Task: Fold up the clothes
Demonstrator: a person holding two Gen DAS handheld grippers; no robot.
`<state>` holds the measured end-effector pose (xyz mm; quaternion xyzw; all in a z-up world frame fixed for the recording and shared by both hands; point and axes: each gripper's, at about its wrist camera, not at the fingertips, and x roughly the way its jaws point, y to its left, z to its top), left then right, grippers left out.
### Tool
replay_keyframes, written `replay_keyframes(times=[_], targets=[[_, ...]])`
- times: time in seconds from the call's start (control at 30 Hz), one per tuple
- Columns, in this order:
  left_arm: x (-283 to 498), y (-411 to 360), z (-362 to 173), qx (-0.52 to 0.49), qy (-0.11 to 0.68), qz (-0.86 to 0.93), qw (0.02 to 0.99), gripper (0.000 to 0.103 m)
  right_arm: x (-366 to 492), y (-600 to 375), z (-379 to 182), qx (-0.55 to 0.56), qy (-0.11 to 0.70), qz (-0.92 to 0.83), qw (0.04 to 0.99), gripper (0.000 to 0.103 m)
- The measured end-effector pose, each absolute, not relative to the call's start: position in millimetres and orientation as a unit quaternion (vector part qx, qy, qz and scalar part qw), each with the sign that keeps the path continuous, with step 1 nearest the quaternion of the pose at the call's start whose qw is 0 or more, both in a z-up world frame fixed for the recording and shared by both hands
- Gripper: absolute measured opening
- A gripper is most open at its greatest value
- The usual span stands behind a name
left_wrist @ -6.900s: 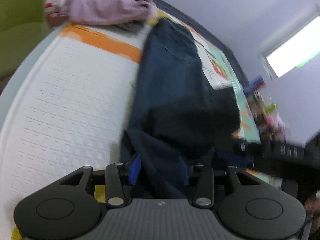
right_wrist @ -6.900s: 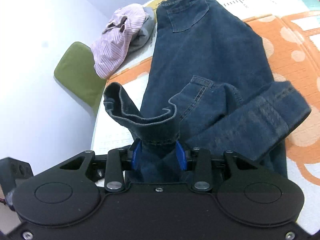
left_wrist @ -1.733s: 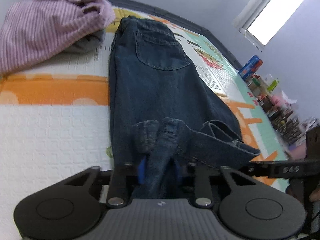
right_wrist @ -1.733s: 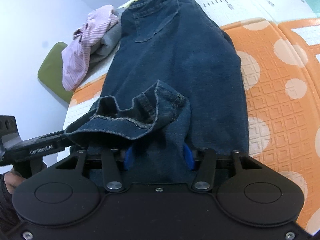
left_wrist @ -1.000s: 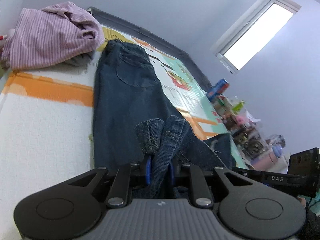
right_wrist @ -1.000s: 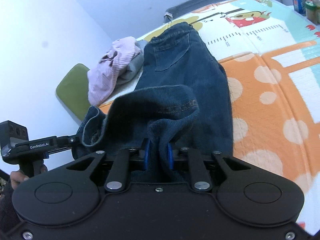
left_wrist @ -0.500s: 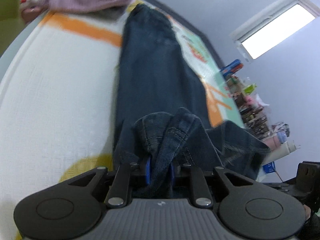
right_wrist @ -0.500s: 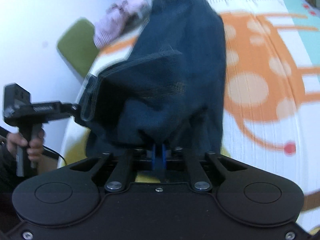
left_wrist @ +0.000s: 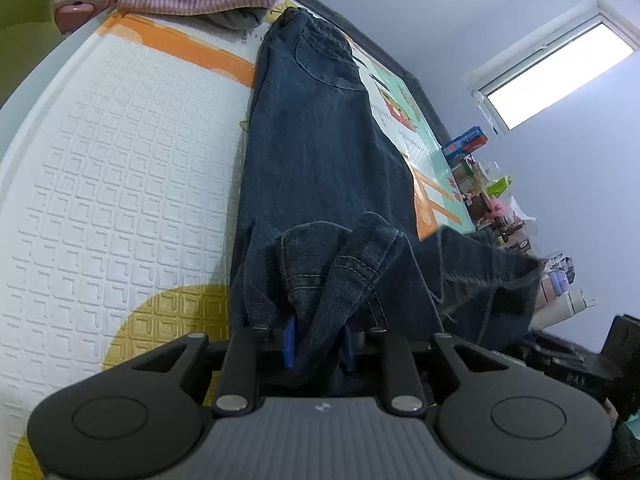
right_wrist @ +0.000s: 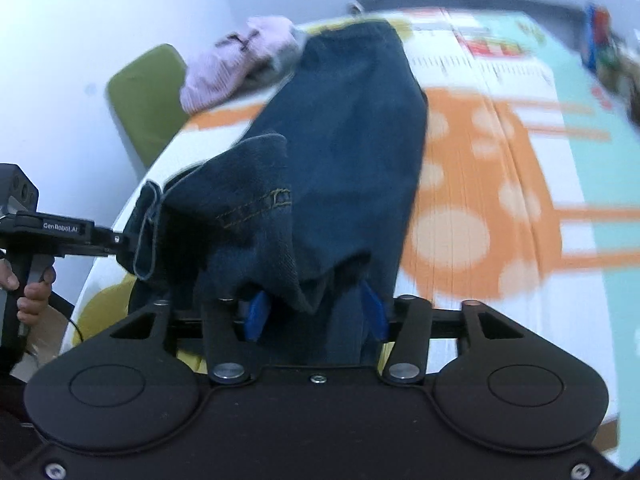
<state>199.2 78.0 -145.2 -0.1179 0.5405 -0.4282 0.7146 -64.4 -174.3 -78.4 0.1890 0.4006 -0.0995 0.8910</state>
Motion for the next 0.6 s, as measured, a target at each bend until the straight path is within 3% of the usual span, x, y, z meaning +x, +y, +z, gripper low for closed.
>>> replay_keyframes(times=[0.4,0.6], targets=[[204,82,-152,-0.139,0.550,-0.417,0.710,0.025,27,-232,-82,0.244,0.380,0.025,0.892,0.059],[205,85,-155,-0.147,0.553,-0.416,0.707,0.026,58,-252,-84,0.273,0.379,0.094,0.879,0.076]])
